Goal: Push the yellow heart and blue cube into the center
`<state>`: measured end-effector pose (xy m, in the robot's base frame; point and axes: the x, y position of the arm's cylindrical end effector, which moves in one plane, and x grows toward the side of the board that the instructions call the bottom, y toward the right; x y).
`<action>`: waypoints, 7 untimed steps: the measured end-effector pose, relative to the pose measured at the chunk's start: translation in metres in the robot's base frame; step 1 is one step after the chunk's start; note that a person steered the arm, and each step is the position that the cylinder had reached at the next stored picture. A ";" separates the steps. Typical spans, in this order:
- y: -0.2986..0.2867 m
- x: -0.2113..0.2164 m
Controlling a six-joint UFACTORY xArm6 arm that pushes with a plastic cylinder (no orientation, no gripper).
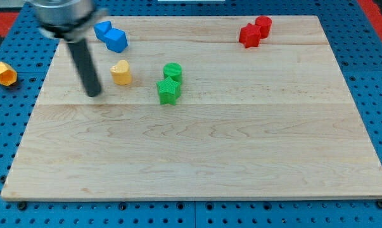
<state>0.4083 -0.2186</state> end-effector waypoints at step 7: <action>0.023 -0.197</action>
<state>0.2108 -0.1957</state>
